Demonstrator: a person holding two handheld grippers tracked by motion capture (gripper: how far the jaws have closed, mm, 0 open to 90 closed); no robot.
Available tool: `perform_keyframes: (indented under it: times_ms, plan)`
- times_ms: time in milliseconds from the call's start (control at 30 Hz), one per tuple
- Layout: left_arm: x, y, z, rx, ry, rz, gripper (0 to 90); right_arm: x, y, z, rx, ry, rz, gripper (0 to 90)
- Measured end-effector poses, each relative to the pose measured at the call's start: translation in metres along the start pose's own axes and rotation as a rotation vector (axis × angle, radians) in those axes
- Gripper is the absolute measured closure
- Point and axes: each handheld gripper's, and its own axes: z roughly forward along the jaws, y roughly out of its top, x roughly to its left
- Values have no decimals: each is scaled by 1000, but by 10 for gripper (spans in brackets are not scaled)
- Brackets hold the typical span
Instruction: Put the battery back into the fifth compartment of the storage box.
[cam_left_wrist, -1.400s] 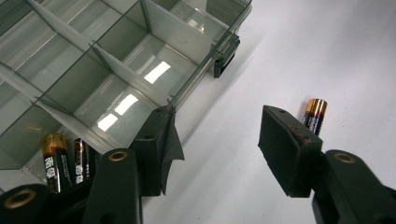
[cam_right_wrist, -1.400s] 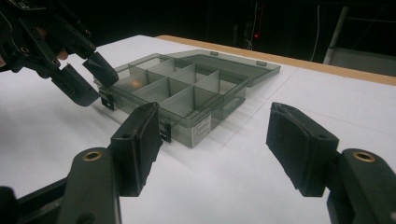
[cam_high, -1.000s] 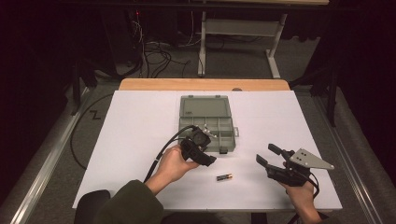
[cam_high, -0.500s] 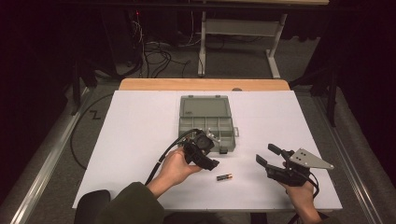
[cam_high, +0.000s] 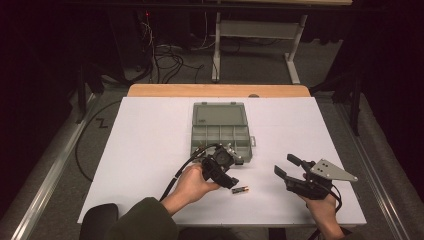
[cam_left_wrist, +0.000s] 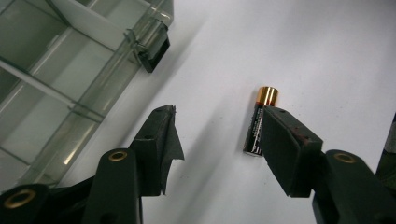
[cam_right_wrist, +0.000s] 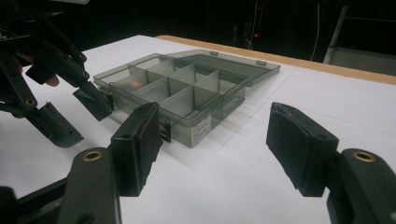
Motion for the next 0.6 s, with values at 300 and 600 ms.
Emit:
perform_keyframes:
  times_ms: [300, 600]
  plan:
    - [-6, -8, 6, 22, -22, 0, 457, 0, 0, 0, 0, 0, 0, 369]
    - [-11, -14, 13, 43, -26, 4, 472, 0, 0, 0, 1, -1, 1, 369]
